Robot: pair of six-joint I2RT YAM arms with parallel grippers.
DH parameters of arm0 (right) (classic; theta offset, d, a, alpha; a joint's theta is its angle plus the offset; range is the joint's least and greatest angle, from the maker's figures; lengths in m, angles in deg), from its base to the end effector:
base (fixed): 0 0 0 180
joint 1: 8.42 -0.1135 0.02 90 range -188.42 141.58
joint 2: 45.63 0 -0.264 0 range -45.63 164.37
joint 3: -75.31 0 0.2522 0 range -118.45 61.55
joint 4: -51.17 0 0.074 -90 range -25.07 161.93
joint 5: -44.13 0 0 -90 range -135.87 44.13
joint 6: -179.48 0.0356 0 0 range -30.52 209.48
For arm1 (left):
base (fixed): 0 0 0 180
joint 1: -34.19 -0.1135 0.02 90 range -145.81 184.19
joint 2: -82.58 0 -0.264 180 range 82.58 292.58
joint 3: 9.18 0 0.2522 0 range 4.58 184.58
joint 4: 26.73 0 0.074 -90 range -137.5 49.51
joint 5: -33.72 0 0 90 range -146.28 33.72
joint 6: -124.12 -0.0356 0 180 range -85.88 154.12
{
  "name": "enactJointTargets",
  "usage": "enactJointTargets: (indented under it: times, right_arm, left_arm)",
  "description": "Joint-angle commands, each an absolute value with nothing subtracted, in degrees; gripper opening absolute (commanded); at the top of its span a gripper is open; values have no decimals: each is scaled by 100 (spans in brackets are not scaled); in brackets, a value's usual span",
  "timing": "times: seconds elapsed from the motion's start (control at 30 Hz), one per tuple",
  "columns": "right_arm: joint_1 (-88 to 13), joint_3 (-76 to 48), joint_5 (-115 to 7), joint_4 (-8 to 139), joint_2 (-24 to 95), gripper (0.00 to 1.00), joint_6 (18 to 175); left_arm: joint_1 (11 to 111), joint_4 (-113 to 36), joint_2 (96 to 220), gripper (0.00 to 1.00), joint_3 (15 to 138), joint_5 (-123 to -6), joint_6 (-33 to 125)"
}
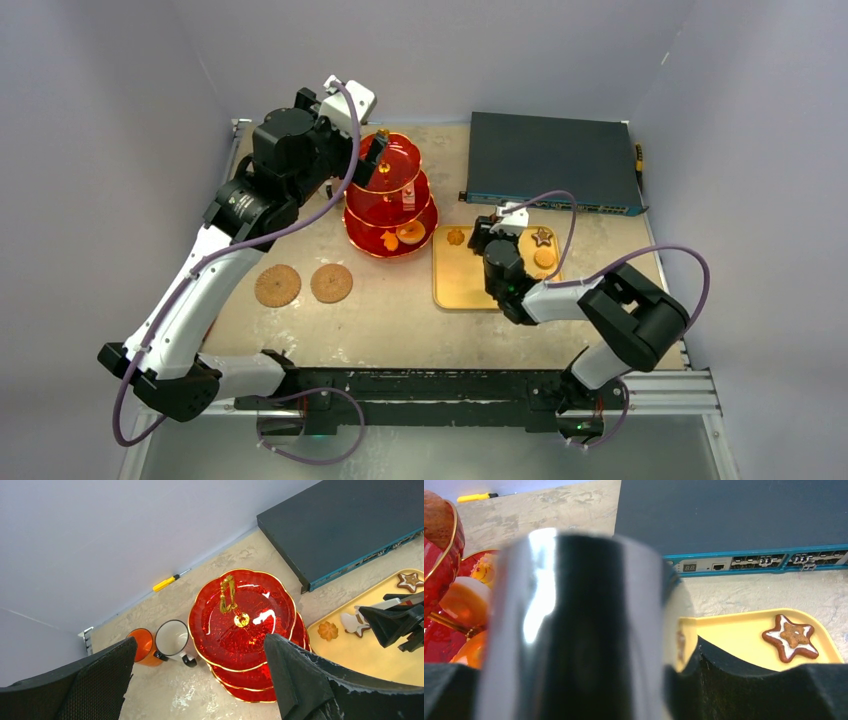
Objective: Serve the afternoon tea
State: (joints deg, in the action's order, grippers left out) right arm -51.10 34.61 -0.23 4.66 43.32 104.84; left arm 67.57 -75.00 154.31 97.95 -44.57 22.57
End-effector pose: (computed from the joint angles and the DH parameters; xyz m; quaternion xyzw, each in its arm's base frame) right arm 0.2245 0.1724 0.1863 0.1062 0.7066 0.0679 0.6963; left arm 0.2118 -0.1309 0.4860 0.2385 0.7431 -0.0391 0.6240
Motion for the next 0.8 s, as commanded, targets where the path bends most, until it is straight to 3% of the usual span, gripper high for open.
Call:
enactJointTargets:
  times: [0.0, 0.17, 0.47, 0.77]
  right_arm:
    - [-5096, 3698, -117, 579, 4099, 40, 10431]
    - [-5096, 3771, -198, 484, 3780, 33, 10264]
    - [-5120, 3336, -505, 981, 2690, 32, 9938]
    - [-5195, 2761, -733, 1539, 2521, 34, 9942]
  left_arm:
    - [6735, -7426, 15290, 98, 9920, -4538, 2234]
    - [6730, -7407, 15281, 98, 9907, -4547, 2236]
    - [6726, -7405, 15303, 98, 9933, -4573, 2271]
    - [6732, -7421, 15303, 98, 9950, -4582, 2268]
